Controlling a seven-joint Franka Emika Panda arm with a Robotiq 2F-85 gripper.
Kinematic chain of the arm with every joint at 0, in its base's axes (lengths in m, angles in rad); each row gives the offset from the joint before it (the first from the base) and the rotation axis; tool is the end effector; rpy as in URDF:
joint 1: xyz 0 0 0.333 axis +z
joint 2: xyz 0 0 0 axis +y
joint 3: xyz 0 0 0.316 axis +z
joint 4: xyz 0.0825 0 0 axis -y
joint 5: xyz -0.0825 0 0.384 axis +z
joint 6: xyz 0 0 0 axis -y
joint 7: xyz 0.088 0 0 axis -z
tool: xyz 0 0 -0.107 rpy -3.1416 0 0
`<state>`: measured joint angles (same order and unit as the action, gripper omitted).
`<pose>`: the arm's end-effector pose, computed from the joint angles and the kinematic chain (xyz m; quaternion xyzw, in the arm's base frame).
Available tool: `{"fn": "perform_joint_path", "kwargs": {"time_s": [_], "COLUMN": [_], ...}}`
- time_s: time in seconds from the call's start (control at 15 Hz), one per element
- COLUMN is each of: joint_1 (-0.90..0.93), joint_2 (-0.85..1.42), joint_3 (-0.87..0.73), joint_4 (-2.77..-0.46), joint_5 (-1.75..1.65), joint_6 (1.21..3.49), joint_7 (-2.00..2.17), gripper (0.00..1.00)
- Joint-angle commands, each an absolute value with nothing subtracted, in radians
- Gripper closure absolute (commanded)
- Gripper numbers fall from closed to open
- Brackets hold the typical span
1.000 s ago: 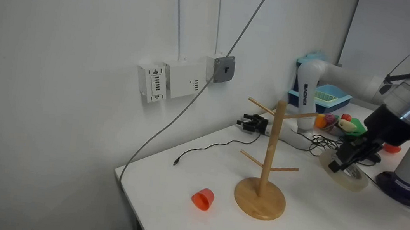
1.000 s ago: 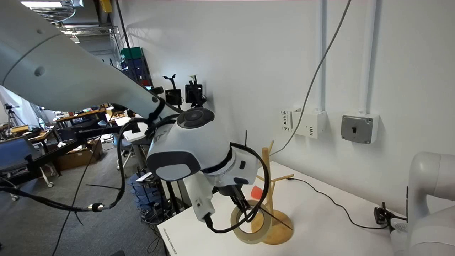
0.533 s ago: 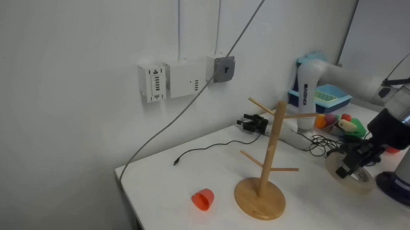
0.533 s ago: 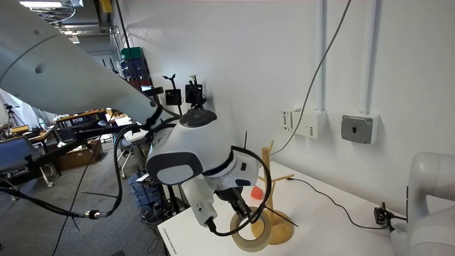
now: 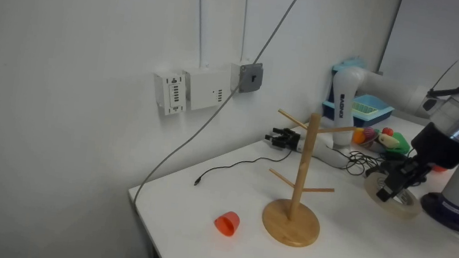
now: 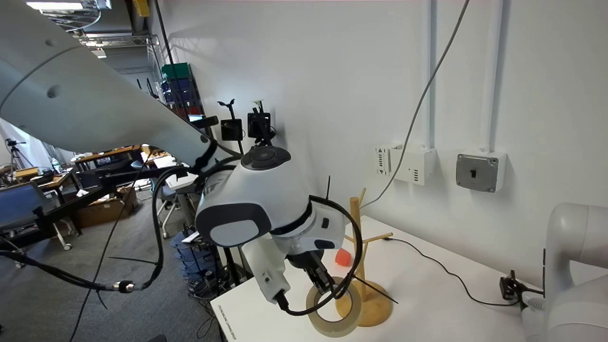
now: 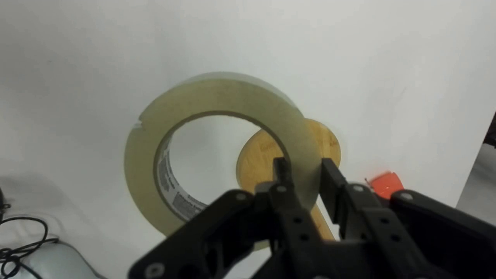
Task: Hang the tape on the wooden object
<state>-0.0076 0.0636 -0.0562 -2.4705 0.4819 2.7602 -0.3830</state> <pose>0.4929 -0.0510 0.2878 -0.9862 0.0537 -0.1319 0.0844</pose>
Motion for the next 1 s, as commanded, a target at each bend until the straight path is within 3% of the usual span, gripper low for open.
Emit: {"fn": "perform_joint_path", "kwargs": {"time_s": [0.0,0.13,0.2,0.93], "joint_1": [-0.008,-0.008,-0.008,0.032], "joint_2": [0.064,0.064,0.064,-0.146], "joint_3": [-0.056,-0.056,-0.056,0.029], "joint_4": [-2.47,-2.47,-2.47,-2.601], "joint_5": [0.482,0.482,0.482,0.511], "joint_6": [2.76,2.76,2.76,2.768], "joint_7": [-0.383,-0.383,-0.383,-0.373], "gripper": [0.76,0.76,0.94,0.94]}}
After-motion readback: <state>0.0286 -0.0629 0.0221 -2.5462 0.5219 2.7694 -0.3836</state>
